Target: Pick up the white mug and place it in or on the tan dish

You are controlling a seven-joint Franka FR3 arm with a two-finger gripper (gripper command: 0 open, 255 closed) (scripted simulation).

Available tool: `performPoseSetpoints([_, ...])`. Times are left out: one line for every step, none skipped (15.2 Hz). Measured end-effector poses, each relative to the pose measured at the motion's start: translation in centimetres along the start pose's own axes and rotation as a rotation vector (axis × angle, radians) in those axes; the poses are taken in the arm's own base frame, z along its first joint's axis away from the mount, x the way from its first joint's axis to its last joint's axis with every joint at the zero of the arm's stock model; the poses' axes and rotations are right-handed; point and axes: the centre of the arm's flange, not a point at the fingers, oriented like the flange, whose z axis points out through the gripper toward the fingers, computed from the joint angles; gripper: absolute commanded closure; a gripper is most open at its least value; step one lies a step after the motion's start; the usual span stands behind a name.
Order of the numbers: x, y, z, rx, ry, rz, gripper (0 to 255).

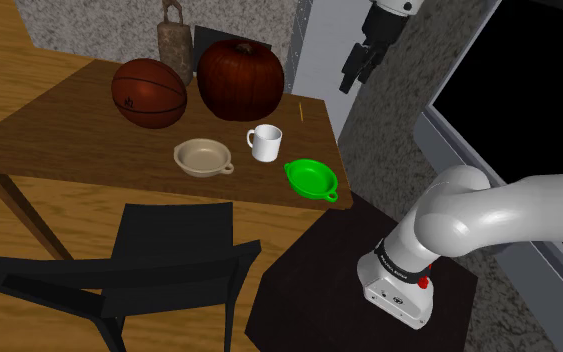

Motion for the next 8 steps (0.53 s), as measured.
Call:
performPoseSetpoints([0.0, 0.0, 0.0, 0.0, 0.0, 0.0, 0])
performPoseSetpoints([0.5, 0.1, 0.5, 0.001, -0.002, 0.0, 0])
performPoseSetpoints([1.0, 0.2, 1.2, 0.002, -0.003, 0.0, 0])
performPoseSetpoints([1.7, 0.5, 2.2, 0.003, -0.006, 0.0, 0])
performPoseSetpoints([2.5, 0.8, 3.2, 0.004, -0.008, 0.0, 0])
performPoseSetpoints([3.3, 1.0, 4.2, 0.005, -0.01, 0.001, 0])
performPoseSetpoints([4.2, 1.2, 5.3, 0.006, -0.013, 0.001, 0])
performPoseSetpoints([4.7, 1.4, 6.4, 0.008, -0.015, 0.001, 0])
